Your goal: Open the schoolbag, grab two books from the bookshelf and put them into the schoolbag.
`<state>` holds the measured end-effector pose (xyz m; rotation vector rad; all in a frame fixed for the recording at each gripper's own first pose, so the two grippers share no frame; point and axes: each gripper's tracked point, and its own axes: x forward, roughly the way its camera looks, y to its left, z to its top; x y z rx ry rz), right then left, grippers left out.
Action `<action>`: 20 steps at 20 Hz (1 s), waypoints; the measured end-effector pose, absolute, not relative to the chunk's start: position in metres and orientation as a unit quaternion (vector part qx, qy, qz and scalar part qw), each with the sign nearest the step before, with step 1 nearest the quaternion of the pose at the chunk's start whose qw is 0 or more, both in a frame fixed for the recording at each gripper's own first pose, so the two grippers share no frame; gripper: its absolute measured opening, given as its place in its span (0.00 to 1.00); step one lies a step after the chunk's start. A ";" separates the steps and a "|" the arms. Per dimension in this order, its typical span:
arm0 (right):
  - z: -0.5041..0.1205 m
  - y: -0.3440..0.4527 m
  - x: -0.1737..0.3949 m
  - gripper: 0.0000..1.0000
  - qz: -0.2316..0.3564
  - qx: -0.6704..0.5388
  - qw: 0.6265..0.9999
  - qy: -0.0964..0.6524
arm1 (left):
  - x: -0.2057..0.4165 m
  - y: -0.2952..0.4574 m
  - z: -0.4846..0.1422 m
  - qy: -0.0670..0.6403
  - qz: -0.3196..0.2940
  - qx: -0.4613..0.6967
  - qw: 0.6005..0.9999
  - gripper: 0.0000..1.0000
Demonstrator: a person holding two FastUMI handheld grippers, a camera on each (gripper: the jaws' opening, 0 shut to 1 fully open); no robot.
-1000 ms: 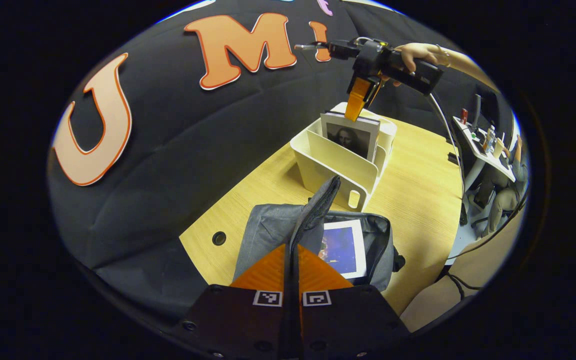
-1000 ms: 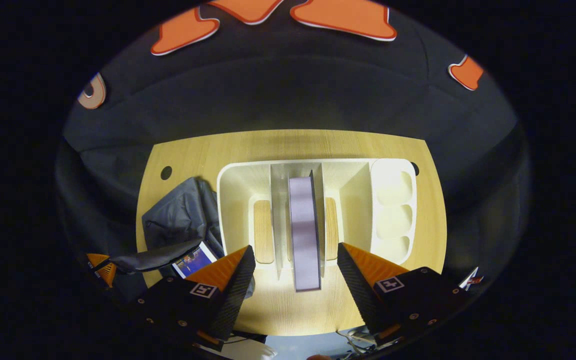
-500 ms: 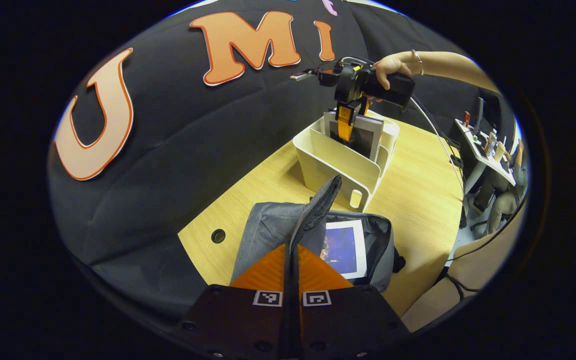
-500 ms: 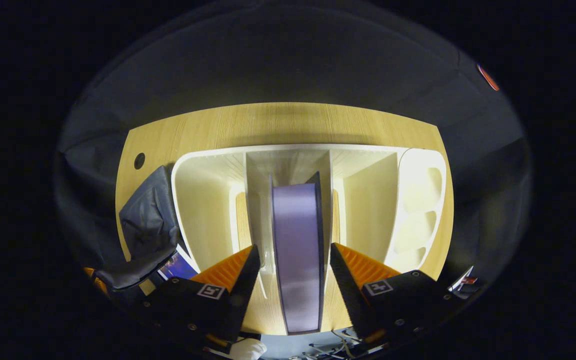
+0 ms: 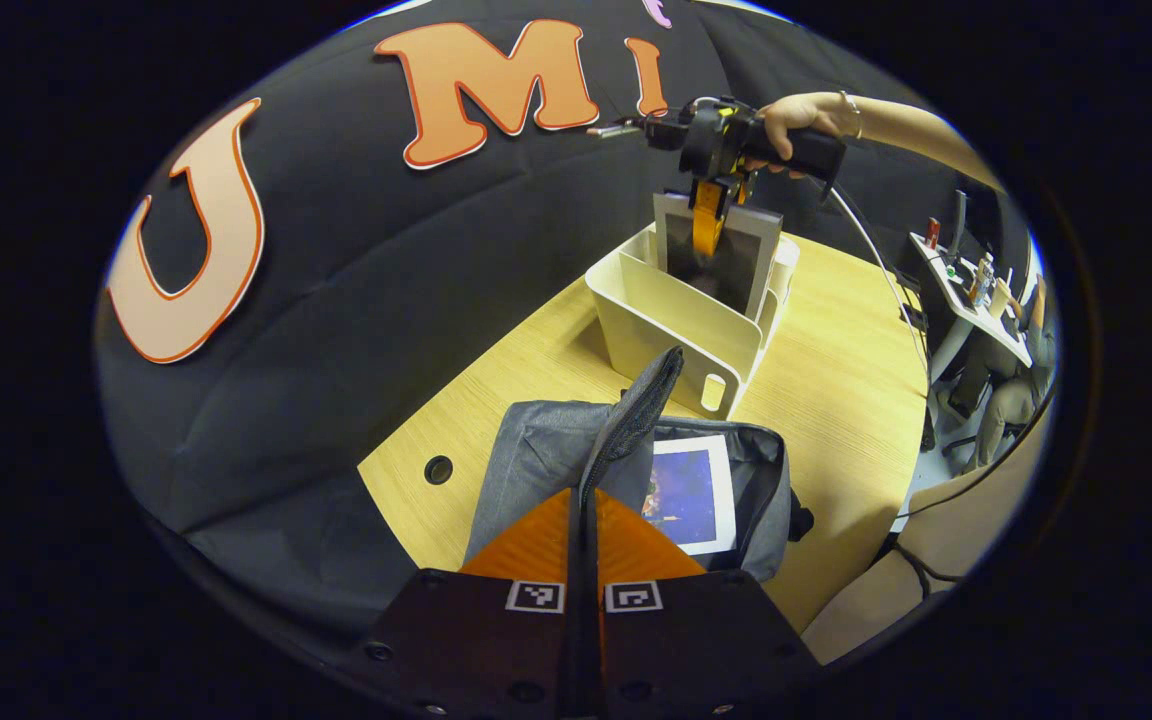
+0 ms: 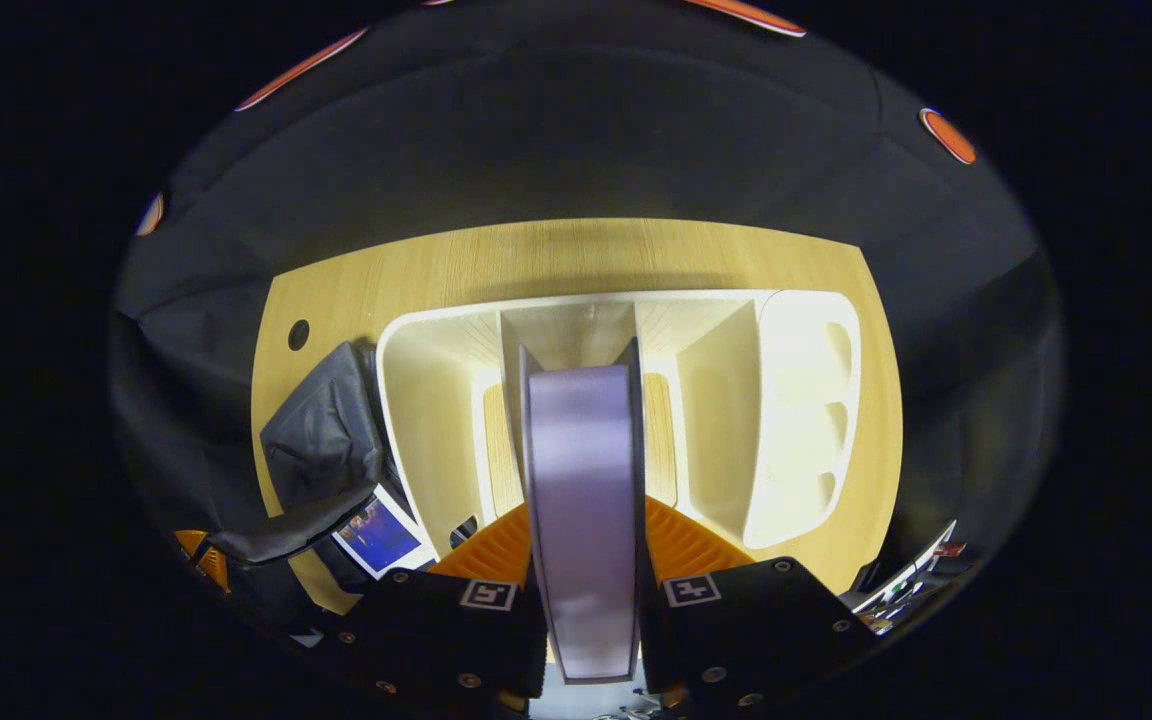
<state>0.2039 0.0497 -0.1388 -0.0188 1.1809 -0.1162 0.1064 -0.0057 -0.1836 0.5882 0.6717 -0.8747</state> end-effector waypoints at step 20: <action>-0.025 0.127 0.035 0.38 0.081 0.181 0.887 0.416 | 0.121 -0.007 -0.182 0.312 -0.400 0.308 0.805 0.01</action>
